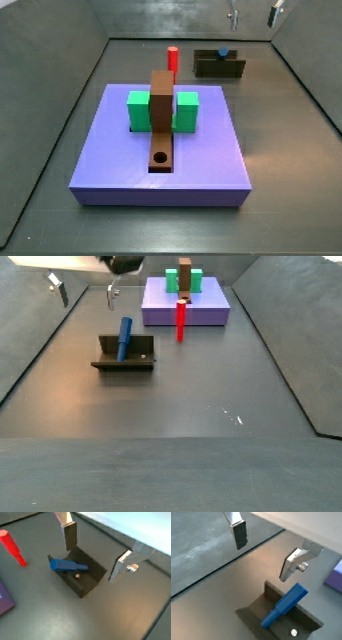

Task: Pick up the blue object. Move up. Place the blue object on the fixture. Regrasp the blue object. Move to above the board. Insert the blue object.
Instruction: Regrasp the blue object.

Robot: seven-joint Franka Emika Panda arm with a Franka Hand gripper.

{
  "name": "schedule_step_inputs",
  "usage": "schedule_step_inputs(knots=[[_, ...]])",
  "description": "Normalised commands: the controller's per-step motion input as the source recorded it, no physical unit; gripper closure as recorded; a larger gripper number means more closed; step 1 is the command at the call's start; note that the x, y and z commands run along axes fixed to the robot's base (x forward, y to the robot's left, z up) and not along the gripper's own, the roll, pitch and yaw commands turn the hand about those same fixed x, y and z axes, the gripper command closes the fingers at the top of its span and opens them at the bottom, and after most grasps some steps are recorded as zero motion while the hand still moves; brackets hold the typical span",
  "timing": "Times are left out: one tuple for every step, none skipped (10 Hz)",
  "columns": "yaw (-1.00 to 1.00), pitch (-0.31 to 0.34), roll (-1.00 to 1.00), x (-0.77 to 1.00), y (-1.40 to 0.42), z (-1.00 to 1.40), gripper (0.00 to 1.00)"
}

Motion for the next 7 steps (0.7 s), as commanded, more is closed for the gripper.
schedule_step_inputs(knots=[[0.35,0.031,1.00,0.00,0.00,0.00,0.00],[0.32,0.020,1.00,0.00,0.00,0.00,0.00],[0.27,0.006,1.00,0.00,0.00,0.00,0.00],[0.21,0.020,1.00,-0.11,0.00,0.00,0.00],[0.02,0.009,1.00,-0.24,0.00,0.00,0.00],[0.00,0.000,1.00,-0.29,0.00,0.00,0.00],[-0.08,0.020,1.00,-0.42,0.00,0.08,0.00]])
